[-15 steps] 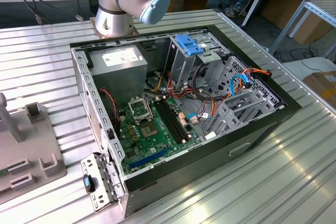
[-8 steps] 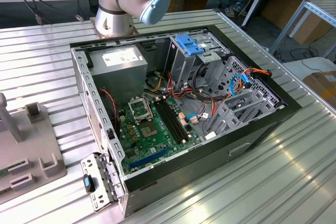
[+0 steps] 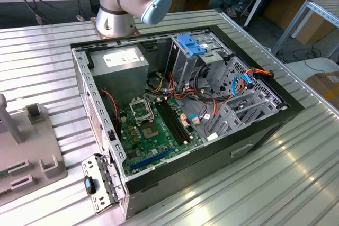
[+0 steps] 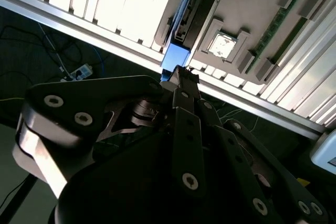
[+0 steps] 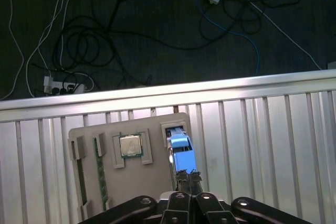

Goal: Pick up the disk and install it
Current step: 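Pick up the disk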

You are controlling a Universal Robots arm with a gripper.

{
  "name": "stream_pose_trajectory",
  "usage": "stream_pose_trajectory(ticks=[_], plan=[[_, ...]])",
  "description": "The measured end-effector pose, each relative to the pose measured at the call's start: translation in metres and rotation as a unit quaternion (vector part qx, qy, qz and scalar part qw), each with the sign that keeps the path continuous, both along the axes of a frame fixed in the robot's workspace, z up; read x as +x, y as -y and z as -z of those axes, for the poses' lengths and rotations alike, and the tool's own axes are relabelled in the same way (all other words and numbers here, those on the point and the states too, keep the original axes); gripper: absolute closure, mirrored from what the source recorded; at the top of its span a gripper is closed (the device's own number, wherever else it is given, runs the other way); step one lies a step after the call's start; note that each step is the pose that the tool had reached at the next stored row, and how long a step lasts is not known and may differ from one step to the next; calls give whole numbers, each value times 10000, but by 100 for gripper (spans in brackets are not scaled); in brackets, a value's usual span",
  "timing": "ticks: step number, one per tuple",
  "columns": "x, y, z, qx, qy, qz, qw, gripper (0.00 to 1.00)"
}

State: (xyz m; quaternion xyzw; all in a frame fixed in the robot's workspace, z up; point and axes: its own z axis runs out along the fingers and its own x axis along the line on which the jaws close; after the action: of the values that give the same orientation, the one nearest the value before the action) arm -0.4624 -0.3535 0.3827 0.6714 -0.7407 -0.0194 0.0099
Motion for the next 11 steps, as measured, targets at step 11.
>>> stream_pose_trajectory(ticks=[11], plan=[[13,0,22,0,41,0,10000,89]])
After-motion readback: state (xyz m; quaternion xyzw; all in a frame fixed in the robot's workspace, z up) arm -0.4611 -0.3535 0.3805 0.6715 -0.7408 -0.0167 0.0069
